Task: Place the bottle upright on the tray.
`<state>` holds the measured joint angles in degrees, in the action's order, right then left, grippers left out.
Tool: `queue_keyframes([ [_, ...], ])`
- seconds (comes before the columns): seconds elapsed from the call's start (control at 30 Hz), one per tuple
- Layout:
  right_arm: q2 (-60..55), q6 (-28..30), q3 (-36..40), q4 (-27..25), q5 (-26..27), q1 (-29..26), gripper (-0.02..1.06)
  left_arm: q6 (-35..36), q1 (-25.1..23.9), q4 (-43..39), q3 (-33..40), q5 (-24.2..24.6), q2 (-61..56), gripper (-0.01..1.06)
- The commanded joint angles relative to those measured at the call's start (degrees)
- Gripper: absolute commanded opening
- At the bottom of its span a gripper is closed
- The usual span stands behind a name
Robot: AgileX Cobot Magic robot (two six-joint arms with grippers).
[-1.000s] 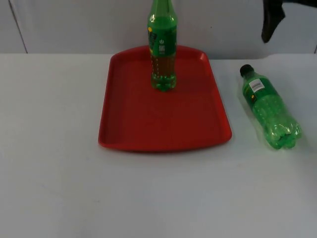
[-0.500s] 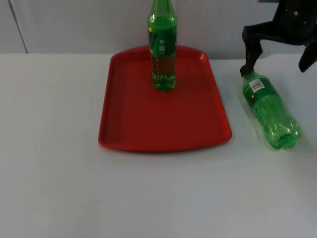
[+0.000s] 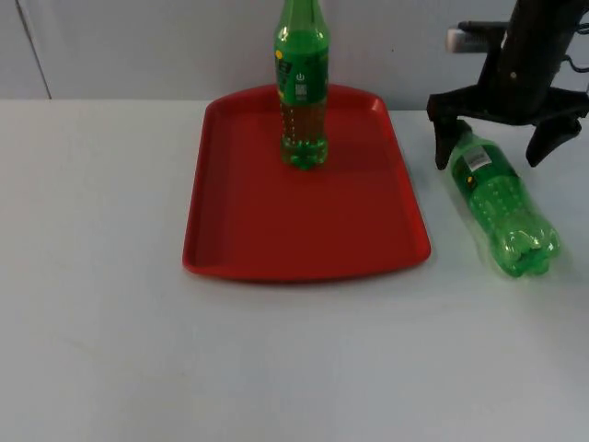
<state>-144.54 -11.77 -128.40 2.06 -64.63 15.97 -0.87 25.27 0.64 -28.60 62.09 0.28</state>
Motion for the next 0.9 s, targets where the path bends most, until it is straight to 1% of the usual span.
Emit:
queue_keyframes([
  [0.0, -1.13, 0.61, -2.22, -0.25, -0.77, 0.55, 1.04, 0.45, 0.39, -0.20, 0.25, -0.51, -0.28, 1.05],
  [0.07, -1.95, 0.61, -3.38, -0.25, -0.30, 0.53, 1.04, 0.45, 0.39, -0.20, 0.25, -0.51, -0.28, 1.05],
  [0.27, -3.72, 0.61, -3.62, -0.81, 1.02, 0.53, 1.02, 0.45, 0.39, -0.20, 0.25, -0.51, -0.28, 1.05],
  [0.5, -6.18, 0.61, -5.81, -0.91, 0.02, 0.53, 1.00, 0.45, 0.39, -0.20, 0.25, -0.51, -0.28, 1.05],
  [0.87, -6.19, 0.73, -5.81, -1.12, -1.49, -0.79, 1.00, 0.45, 0.39, -0.20, 0.25, -0.51, -0.28, 1.05],
])
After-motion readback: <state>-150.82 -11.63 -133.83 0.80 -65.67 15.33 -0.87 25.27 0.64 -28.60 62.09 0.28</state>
